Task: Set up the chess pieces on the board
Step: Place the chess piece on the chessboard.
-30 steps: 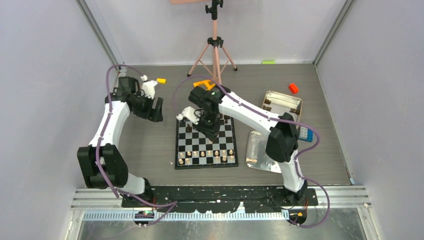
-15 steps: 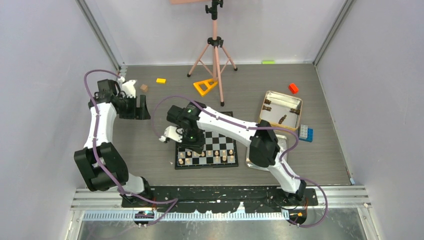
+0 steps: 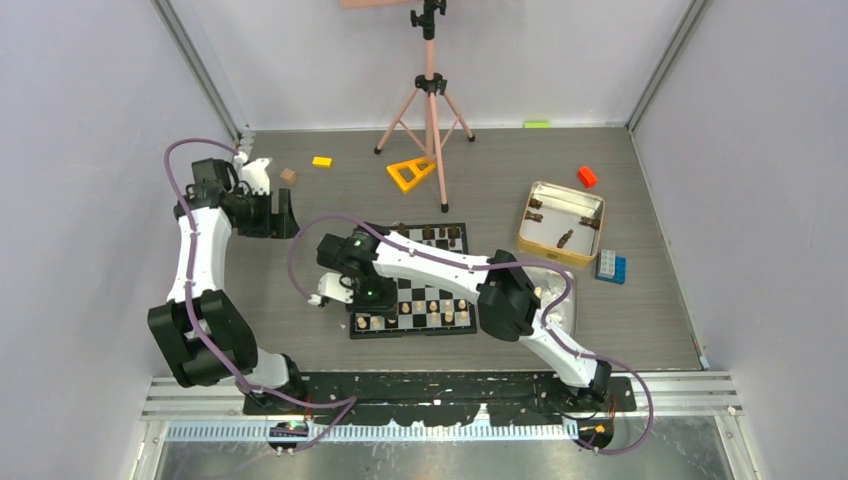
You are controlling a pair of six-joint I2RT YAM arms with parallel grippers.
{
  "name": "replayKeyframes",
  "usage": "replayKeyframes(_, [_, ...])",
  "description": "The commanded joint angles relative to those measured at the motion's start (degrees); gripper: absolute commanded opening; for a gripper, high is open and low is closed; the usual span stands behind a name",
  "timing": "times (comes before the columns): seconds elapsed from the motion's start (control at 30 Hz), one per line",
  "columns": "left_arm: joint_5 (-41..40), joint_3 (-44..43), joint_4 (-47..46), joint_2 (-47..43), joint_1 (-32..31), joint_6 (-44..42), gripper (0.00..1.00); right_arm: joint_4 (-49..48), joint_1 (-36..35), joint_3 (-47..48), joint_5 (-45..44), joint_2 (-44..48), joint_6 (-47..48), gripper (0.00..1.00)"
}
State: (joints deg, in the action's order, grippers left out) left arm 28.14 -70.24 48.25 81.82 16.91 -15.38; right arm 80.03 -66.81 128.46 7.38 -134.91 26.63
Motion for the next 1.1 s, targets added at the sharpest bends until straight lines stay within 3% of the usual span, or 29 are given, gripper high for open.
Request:
replayKeyframes(0.0, [1.7,-0.3,-1.0,-2.1,0.8,0.2,0.78,1.3,-0.6,2.8,-1.5,-1.0,0.2,0.02])
replayKeyframes(1.07, [2.7,-0.3,-0.7,-1.3,1.5,0.0,0.78,1.4,-1.2,5.2,-0.6,-4.5,0.1,0.03])
